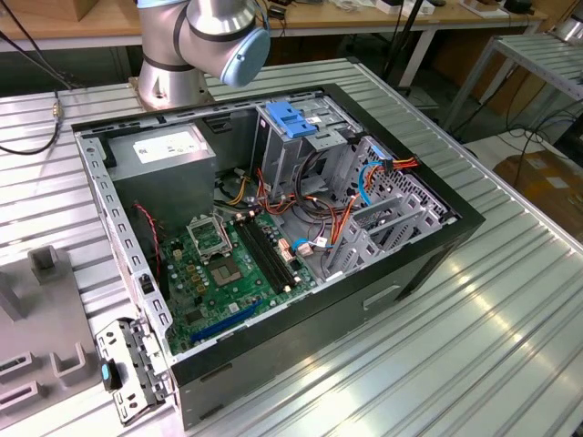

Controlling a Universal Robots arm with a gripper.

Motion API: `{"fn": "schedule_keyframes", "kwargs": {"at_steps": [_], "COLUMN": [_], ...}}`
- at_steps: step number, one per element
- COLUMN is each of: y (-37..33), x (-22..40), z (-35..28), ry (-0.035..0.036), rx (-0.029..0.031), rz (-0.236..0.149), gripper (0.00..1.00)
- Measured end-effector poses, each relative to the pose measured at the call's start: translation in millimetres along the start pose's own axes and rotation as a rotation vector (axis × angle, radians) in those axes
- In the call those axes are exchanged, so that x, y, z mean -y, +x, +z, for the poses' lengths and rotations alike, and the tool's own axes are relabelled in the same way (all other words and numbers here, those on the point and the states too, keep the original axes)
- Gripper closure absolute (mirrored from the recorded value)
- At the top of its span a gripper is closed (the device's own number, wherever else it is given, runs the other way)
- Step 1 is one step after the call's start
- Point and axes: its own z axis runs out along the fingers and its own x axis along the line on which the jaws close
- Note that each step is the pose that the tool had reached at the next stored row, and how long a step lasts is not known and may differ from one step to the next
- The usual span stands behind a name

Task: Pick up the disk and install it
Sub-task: 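Pick up the disk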

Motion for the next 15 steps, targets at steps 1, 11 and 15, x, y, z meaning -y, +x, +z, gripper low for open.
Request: {"fn": "schedule_keyframes", "kwargs": {"at_steps": [1, 11, 15], "y": [0.0, 0.0, -0.1], "x": [0.0, 0.0, 0.0], "z": [0.0, -2.2, -6.1], "ry": [0.0000, 0.0001, 0.0000], "rx": [-0.0001, 0.0000, 0.0000], "rz": [0.000, 0.001, 0.001], "gripper": [0.63, 0.63, 0.63]}}
